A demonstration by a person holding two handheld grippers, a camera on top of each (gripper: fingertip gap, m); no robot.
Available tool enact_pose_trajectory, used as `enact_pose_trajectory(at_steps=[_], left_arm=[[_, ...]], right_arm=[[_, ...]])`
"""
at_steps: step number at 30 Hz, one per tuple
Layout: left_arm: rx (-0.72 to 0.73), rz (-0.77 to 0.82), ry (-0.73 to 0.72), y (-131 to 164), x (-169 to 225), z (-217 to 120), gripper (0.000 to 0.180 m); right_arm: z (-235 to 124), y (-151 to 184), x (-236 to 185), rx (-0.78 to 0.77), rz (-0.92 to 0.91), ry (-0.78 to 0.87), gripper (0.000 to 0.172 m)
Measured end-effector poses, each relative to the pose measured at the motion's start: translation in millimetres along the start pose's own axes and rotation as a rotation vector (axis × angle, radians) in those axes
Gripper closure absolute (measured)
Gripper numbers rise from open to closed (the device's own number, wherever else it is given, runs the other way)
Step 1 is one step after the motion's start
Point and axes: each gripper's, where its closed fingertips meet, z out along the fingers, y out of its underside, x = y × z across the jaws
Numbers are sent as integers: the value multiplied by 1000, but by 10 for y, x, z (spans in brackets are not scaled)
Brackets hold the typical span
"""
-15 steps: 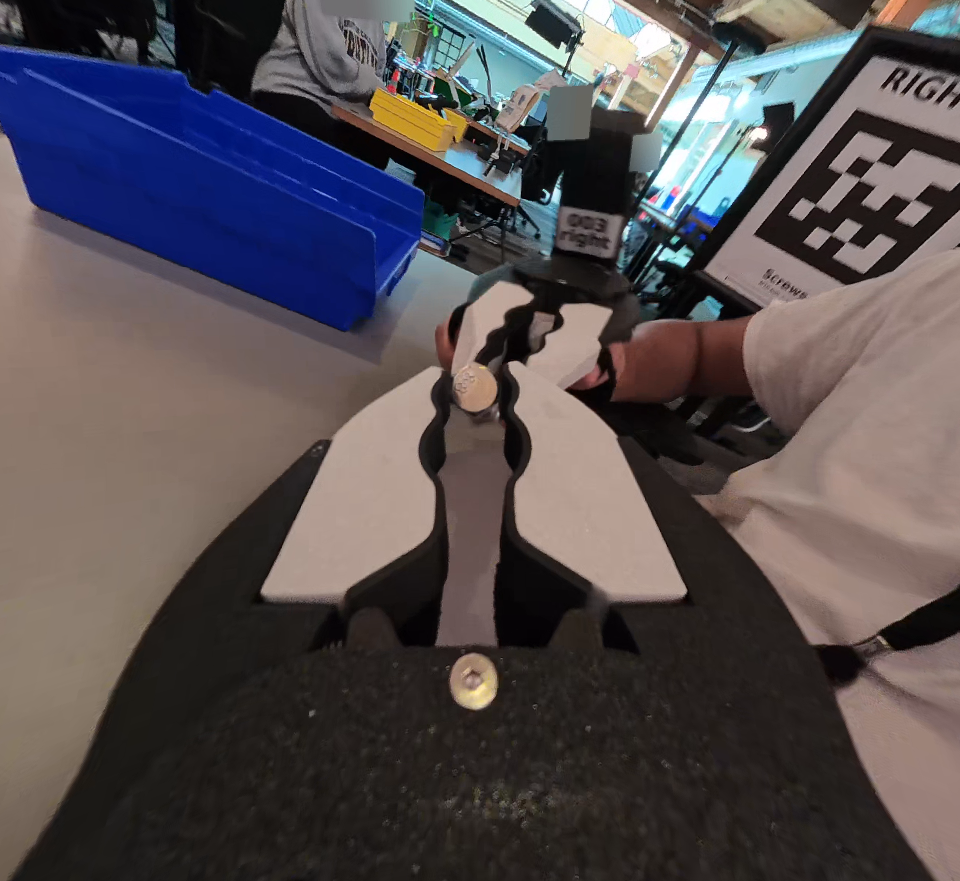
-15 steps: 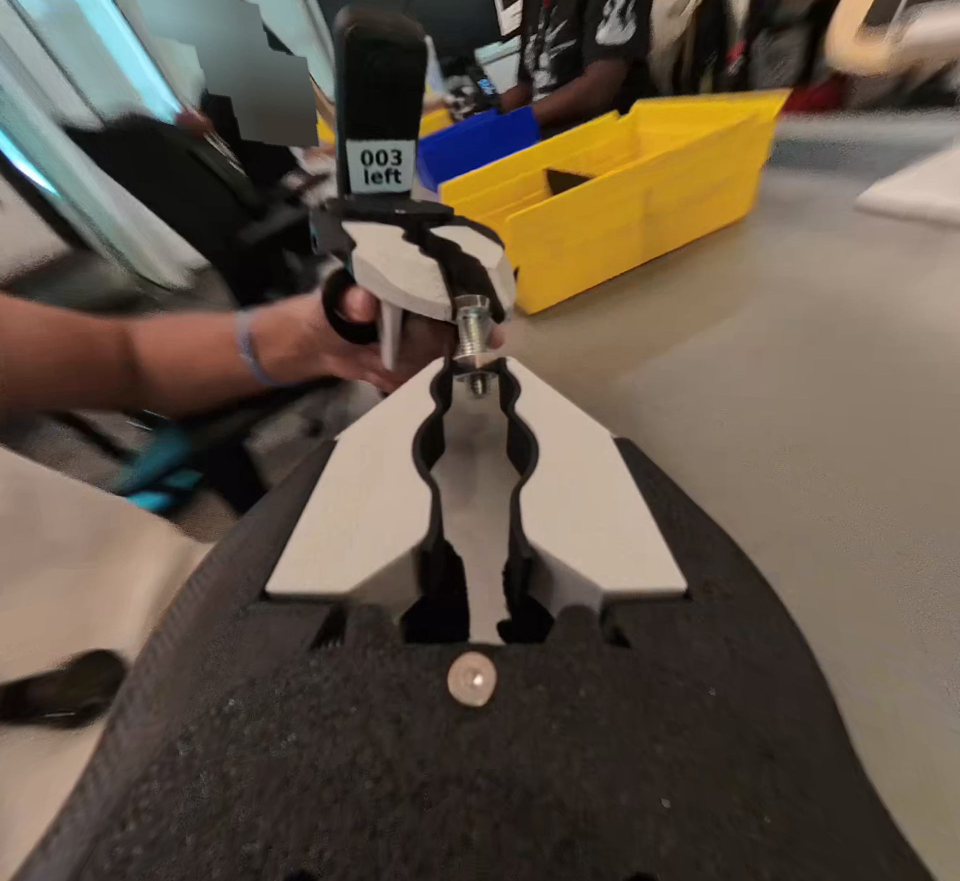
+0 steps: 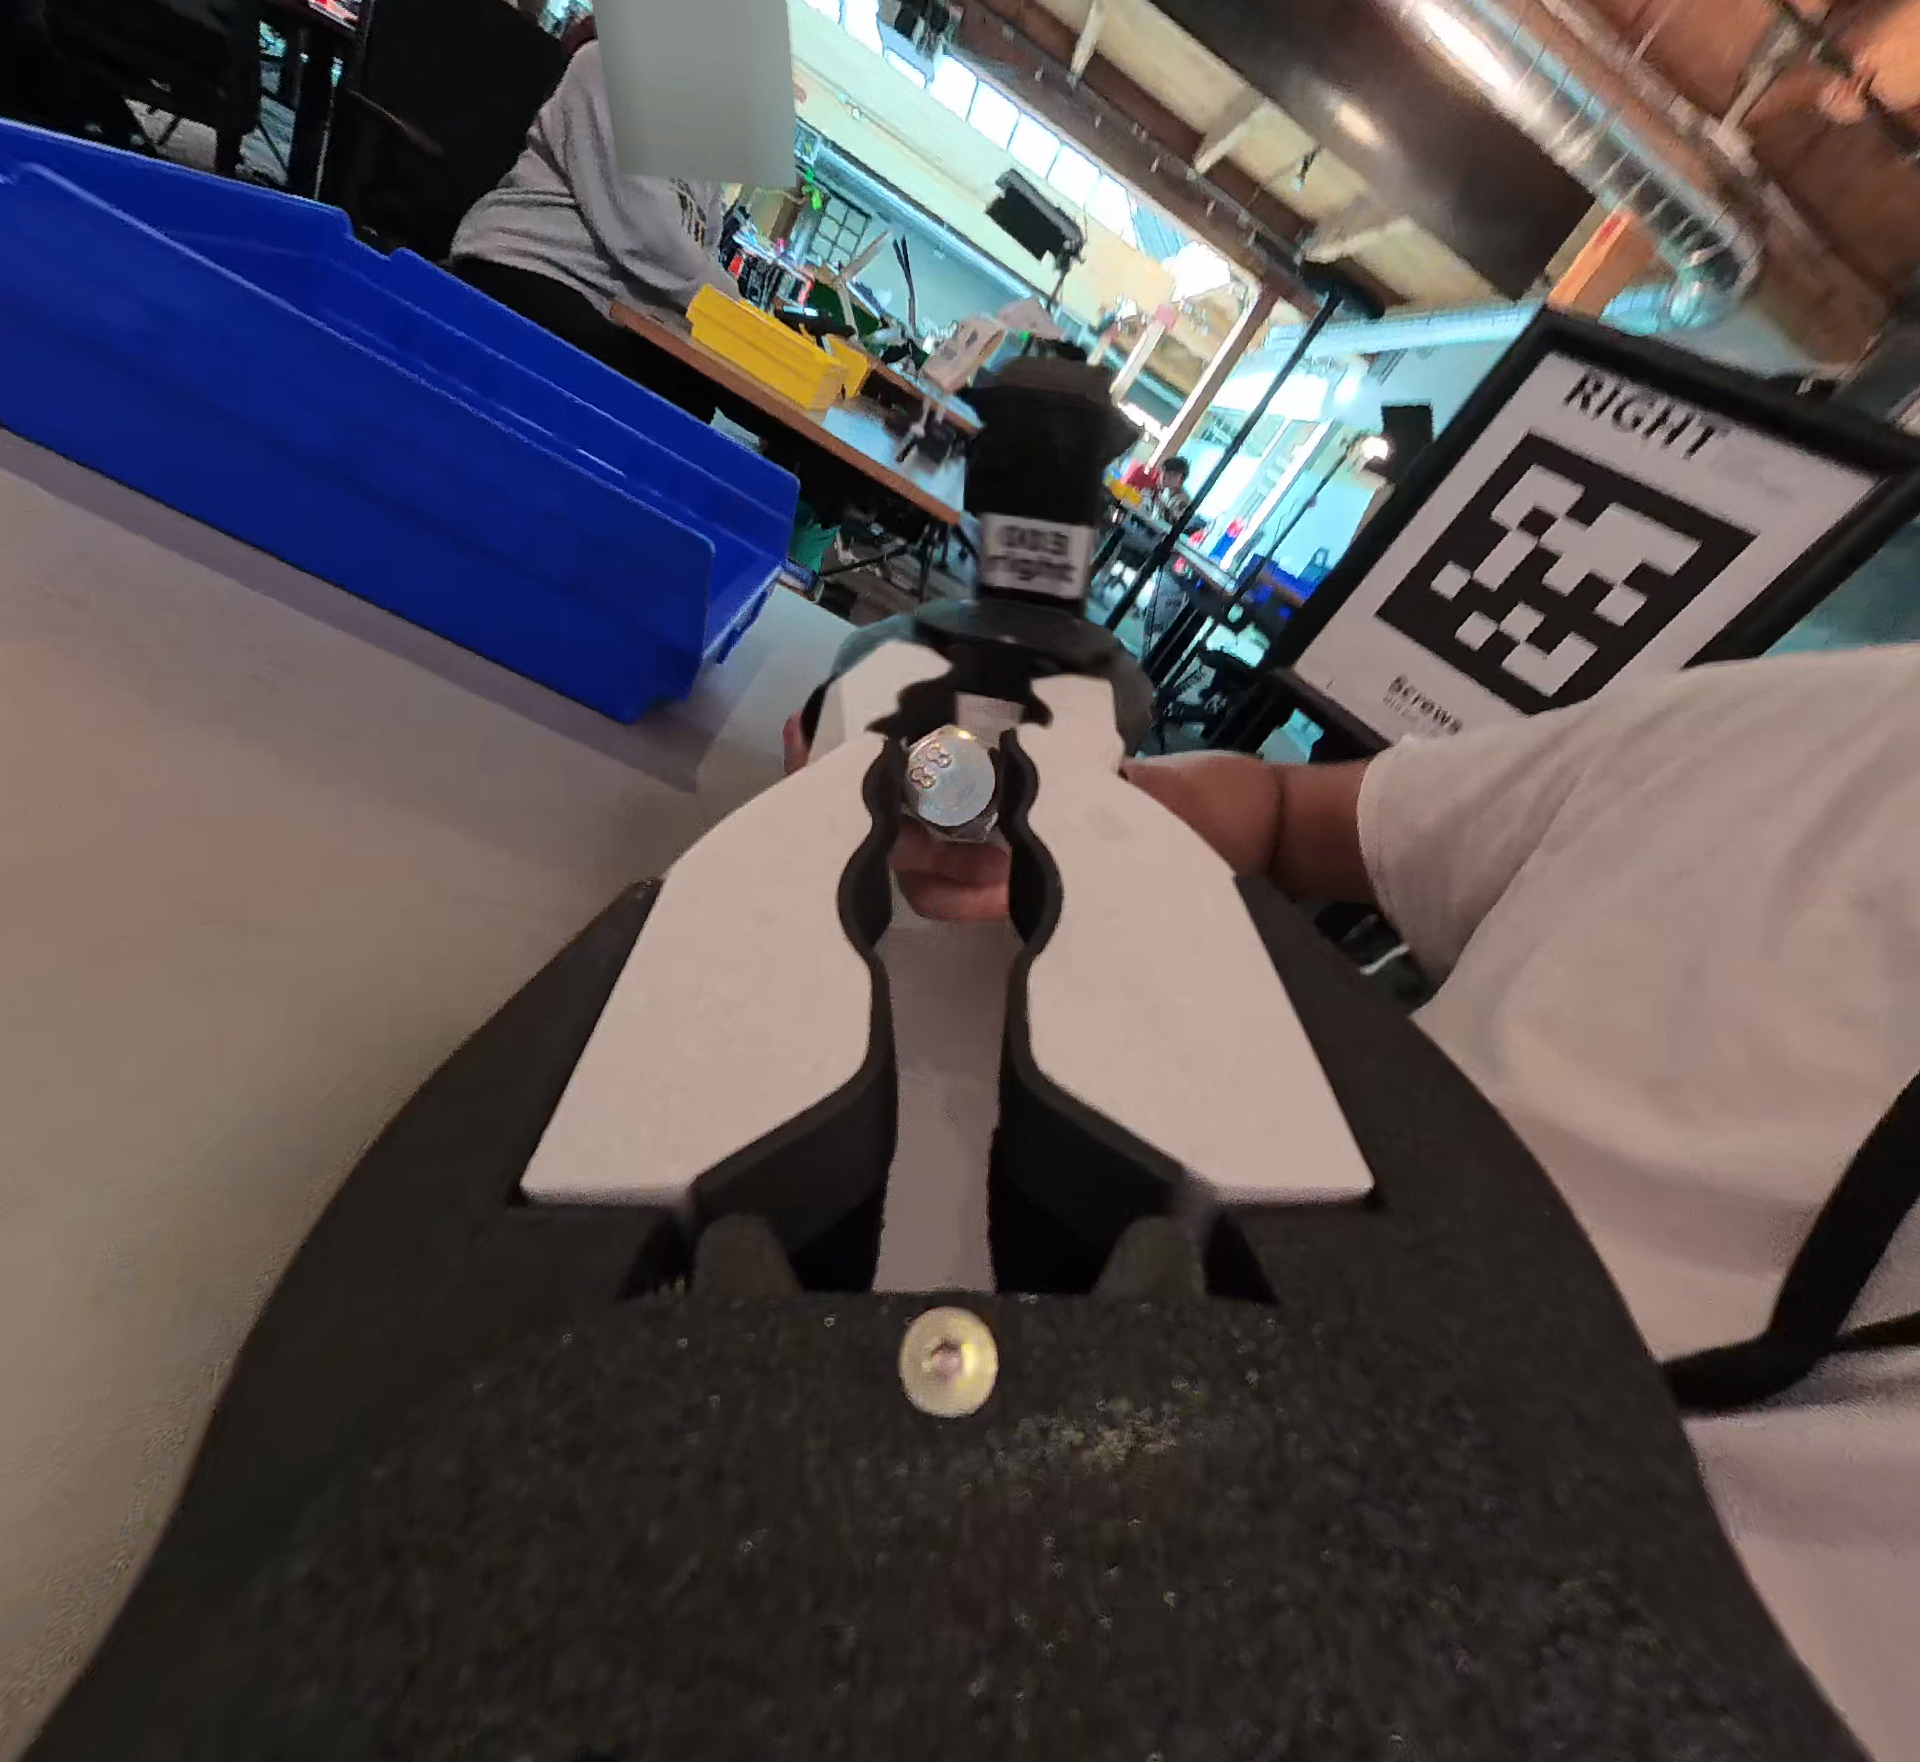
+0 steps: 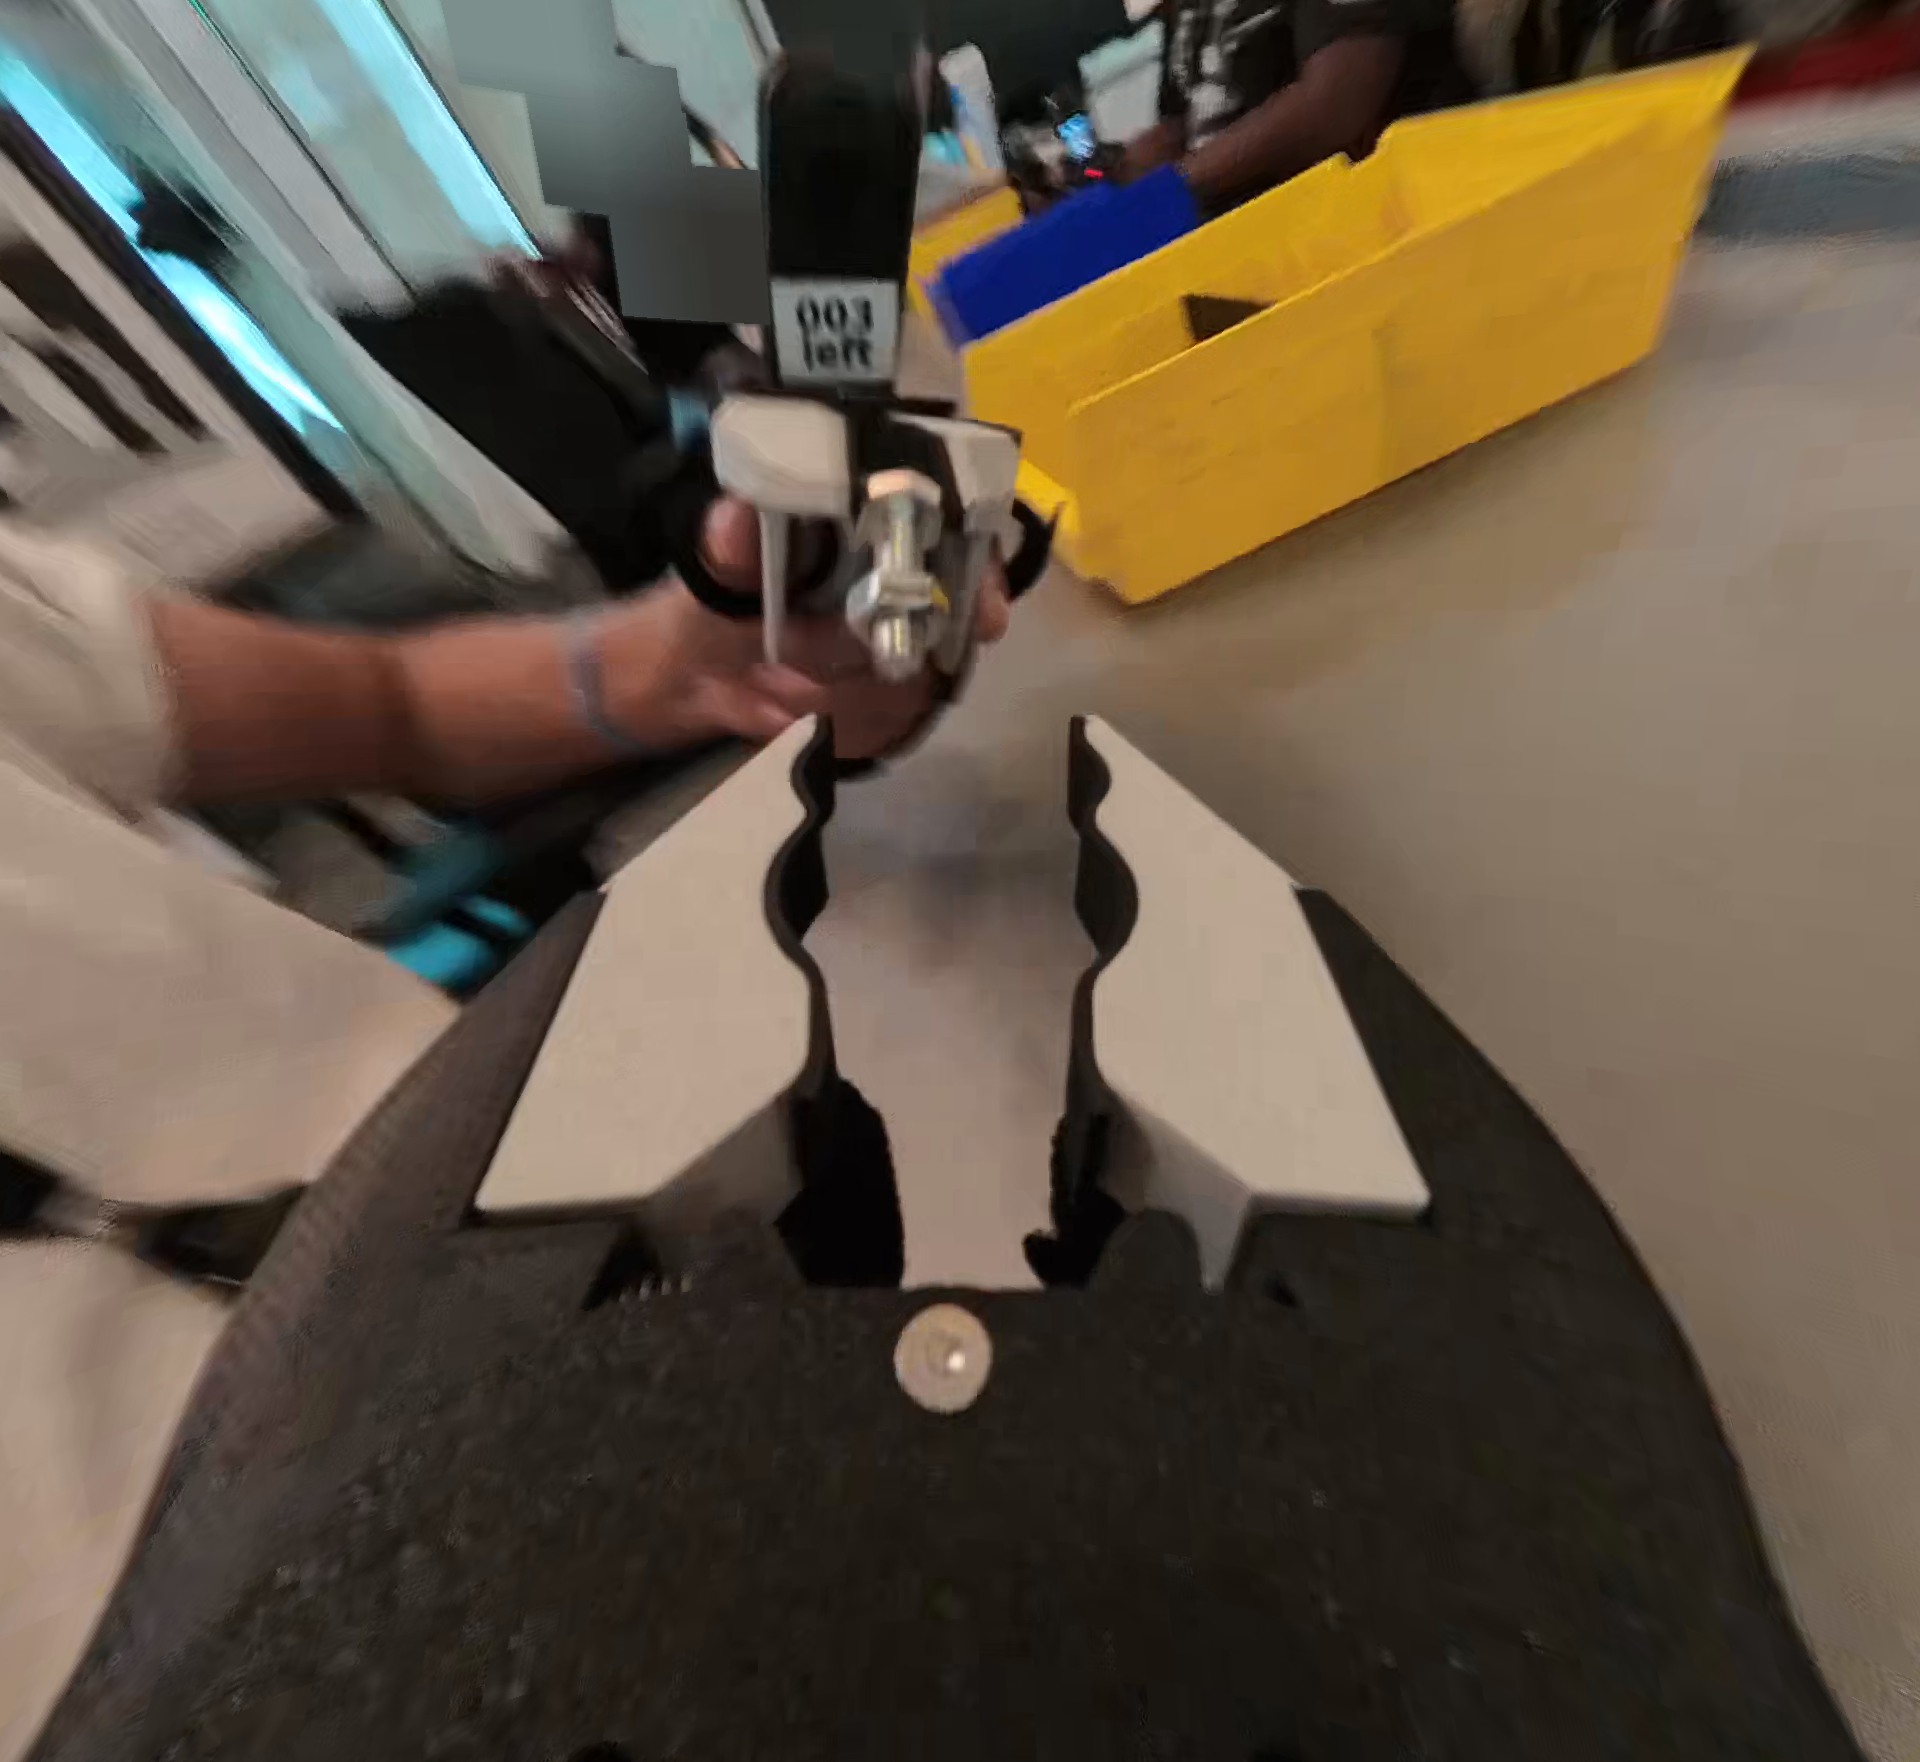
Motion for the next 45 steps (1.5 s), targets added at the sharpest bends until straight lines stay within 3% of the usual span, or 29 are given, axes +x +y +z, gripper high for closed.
enact_pose_trajectory(at_steps=[5, 8, 16, 19, 21, 24, 26, 33, 36, 38, 41, 43, 45], left_arm=[[7, -139, 18, 5, -100, -43, 164], [-14, -205, 24, 70, -140, -17, 163], [51, -383, 109, 64, -91, 36, 164], [44, -400, 127, 87, -56, 66, 164], [42, -396, 128, 89, -46, 71, 164], [17, -331, 125, 95, -13, 74, 164], [-3, -256, 133, 85, 39, 71, 164], [-54, -10, 101, 81, 126, 36, 163], [-79, 113, 22, 88, 77, 38, 163], [-88, 147, 7, 98, 84, 40, 163], [-67, 109, 16, 76, 81, 31, 163], [-42, 60, 20, 43, 43, 7, 163], [-23, -7, 38, 21, 8, -14, 163]], right_arm=[[-131, -83, 228, -143, -1057, 482, 126], [-118, -137, 33, -123, -1548, 608, 134], [6, -116, -111, -107, -1874, 702, 140], [16, -160, -87, -101, -1881, 731, 155], [6, -171, -89, -98, -1844, 717, 155], [-12, -186, -96, -66, -1566, 610, 155], [-20, -214, -131, -28, -1238, 458, 155], [-8, -277, -212, 89, 291, -191, 156], [10, -230, -180, 112, 715, -327, 155], [3, -224, -193, 130, 708, -331, 155], [-49, -259, -195, 141, 424, -237, 139], [-67, -235, -176, 95, 98, -116, 128], [-77, -151, -71, -12, -377, 84, 124]])
